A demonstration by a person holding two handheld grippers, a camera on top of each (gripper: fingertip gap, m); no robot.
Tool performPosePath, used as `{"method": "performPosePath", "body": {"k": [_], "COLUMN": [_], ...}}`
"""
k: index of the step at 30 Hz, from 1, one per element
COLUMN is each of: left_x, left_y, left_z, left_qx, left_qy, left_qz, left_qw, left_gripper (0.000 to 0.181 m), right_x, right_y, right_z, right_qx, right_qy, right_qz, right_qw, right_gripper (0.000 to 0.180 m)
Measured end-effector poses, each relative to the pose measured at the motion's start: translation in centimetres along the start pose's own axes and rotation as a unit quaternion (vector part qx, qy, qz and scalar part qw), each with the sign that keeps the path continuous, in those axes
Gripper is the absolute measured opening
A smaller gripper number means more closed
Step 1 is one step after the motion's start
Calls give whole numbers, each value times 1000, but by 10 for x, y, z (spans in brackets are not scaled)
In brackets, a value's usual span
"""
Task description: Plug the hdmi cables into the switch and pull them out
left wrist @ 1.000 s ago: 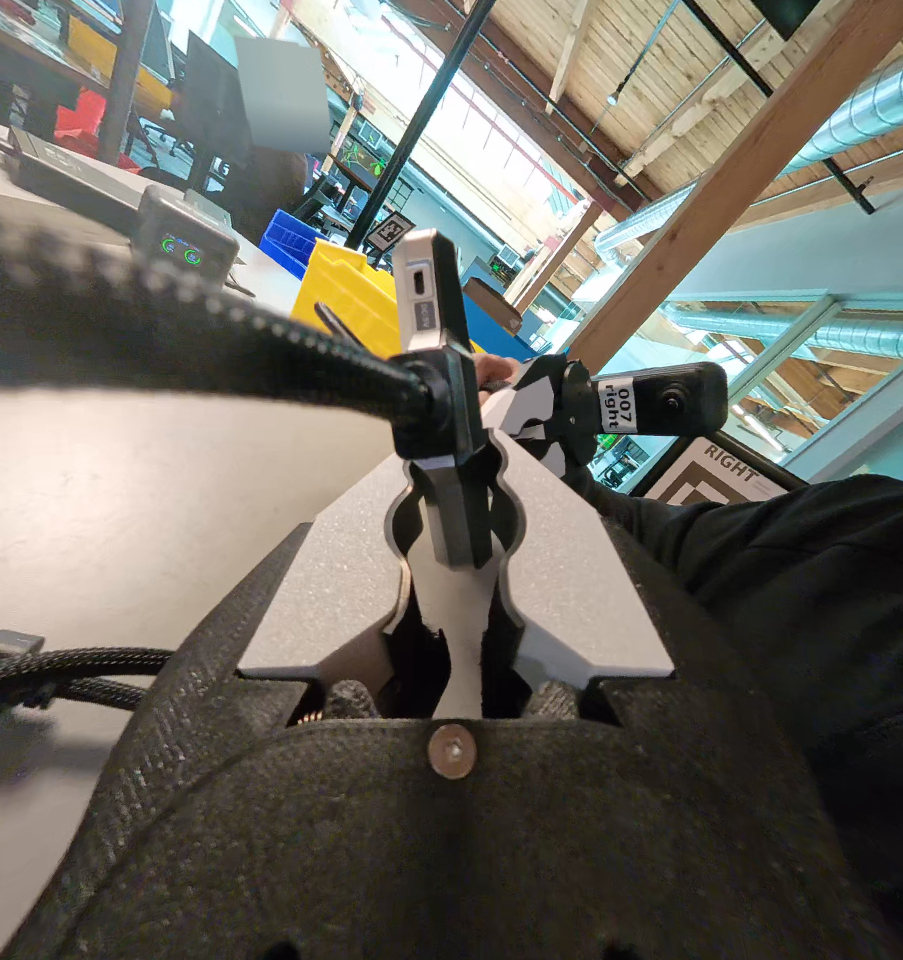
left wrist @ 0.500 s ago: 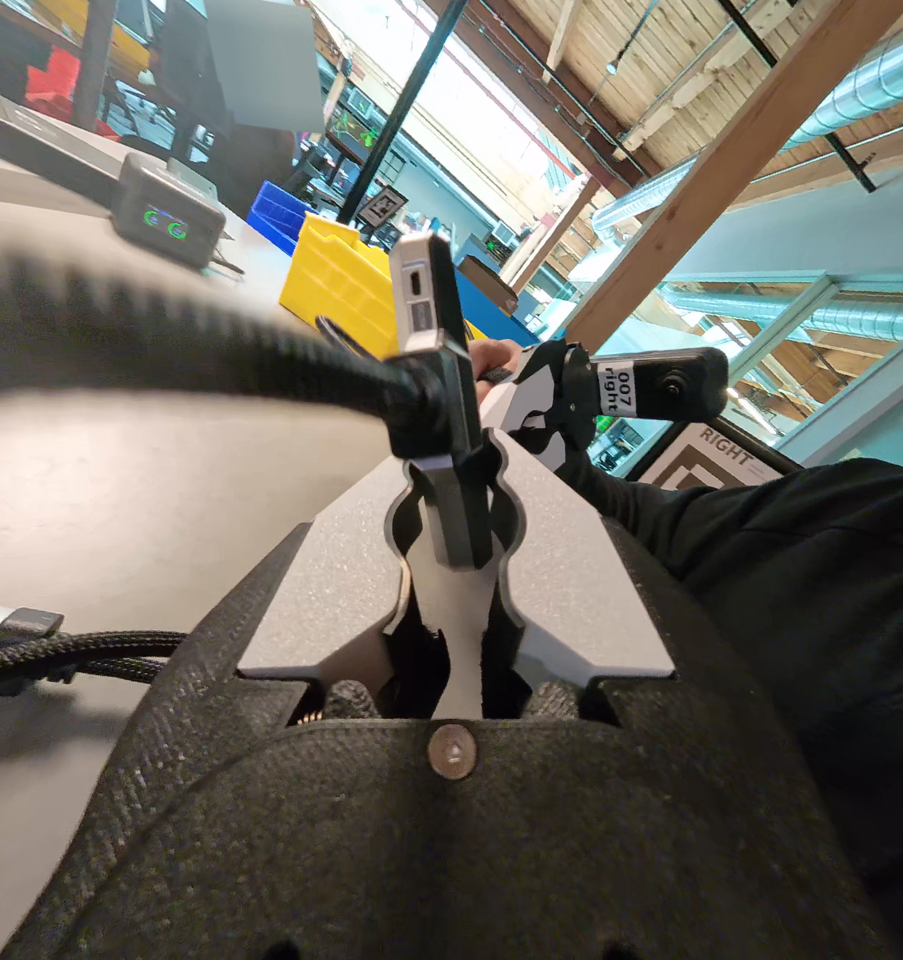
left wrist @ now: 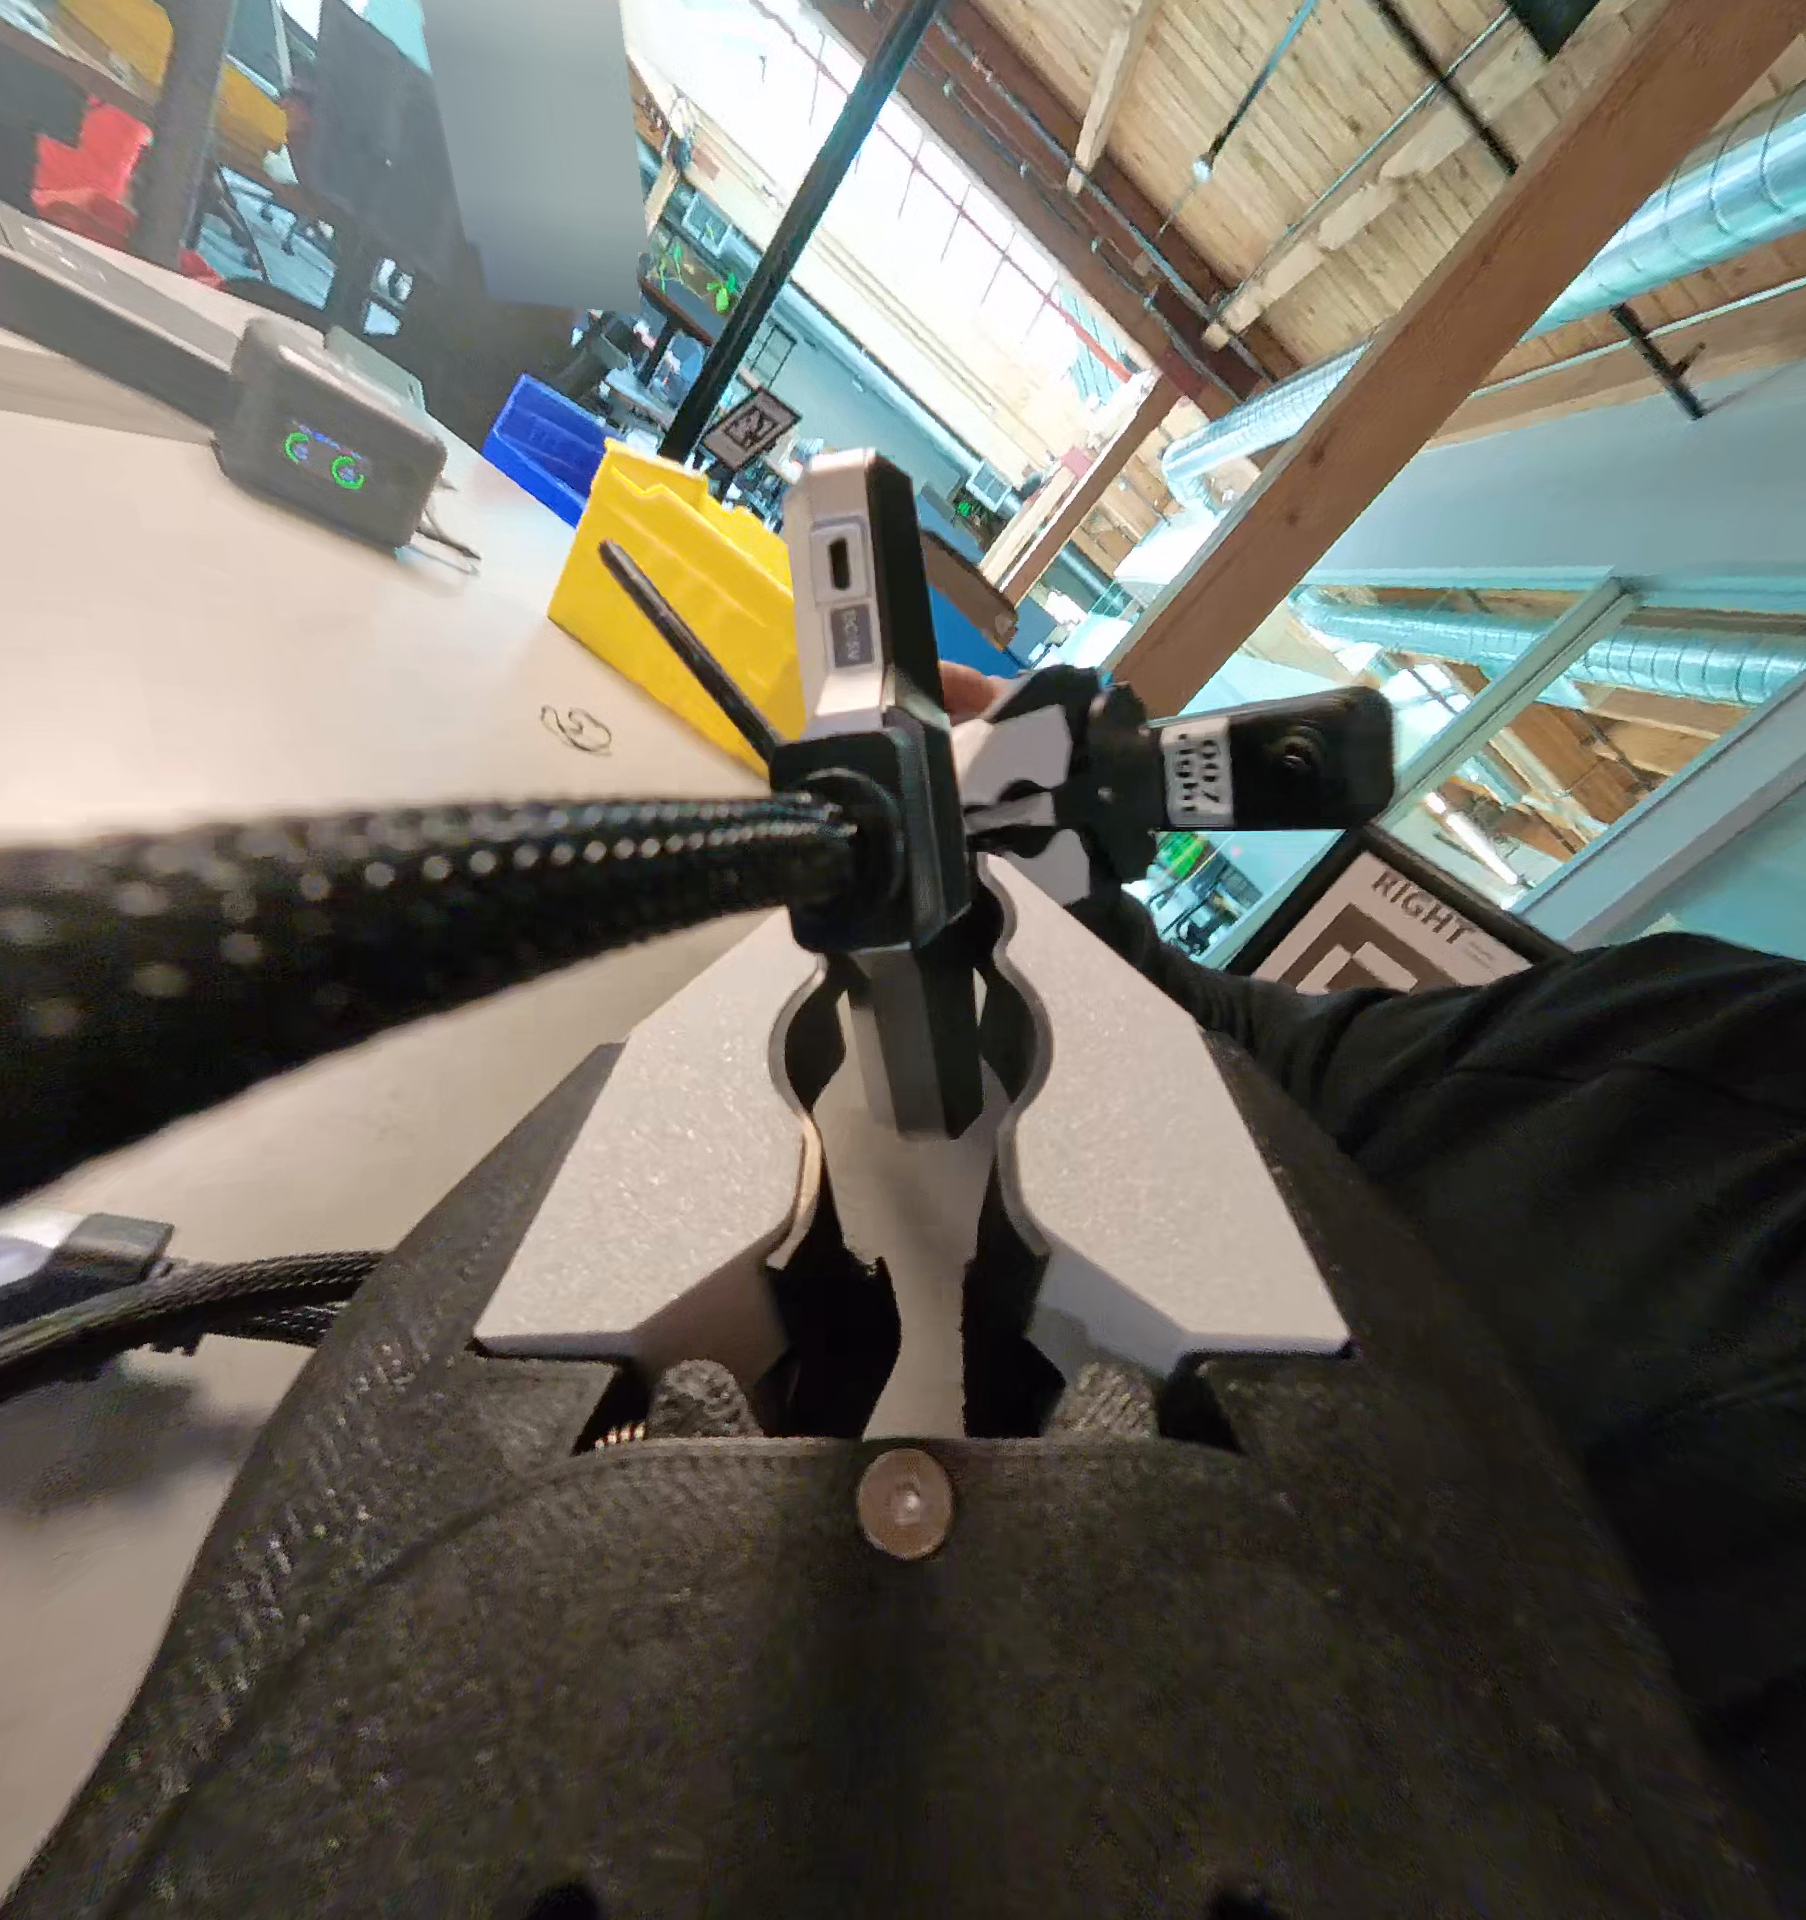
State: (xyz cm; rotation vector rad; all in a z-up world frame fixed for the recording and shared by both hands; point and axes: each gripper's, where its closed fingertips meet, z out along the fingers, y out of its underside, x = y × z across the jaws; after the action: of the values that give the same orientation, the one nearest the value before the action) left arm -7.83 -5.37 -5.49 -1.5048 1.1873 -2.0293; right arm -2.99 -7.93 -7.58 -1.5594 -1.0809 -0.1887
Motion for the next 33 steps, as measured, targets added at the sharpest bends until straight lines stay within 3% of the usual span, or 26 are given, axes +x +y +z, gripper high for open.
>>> {"method": "performPosePath", "body": {"k": [1,3,5,15,23,30,33], "left_x": [-1,-9,-14,-25,-33,-33,-32], "left_y": [-8,-24,-30,-12,-3,-5,-4], "left_z": [-7,-22,-28,-16,-12,-12,-11], "left_qx": [16,54,68,29,4,11,9], "left_qy": [-5,-22,-35,-67,-100,-102,-102], "left_qz": [0,-7,-9,-9,1,-4,-1], "left_qw": [1000,998,997,997,995,995,995], "left_gripper": [22,21,21,22,22,22,22], "right_x": [-2,-15,-19,-40,-40,-54,-51], "right_y": [-2,-5,10,35,33,75,84], "right_z": [-6,-13,-7,4,1,10,10], "right_qx": [19,36,-9,-78,-63,-155,-172], "right_qy": [-20,-50,-43,-108,-135,-165,-174], "right_qz": [17,22,2,97,150,155,174], "right_qw": [999,998,999,986,977,962,954], "right_gripper": [7,6,7,12,49,83,85]}}
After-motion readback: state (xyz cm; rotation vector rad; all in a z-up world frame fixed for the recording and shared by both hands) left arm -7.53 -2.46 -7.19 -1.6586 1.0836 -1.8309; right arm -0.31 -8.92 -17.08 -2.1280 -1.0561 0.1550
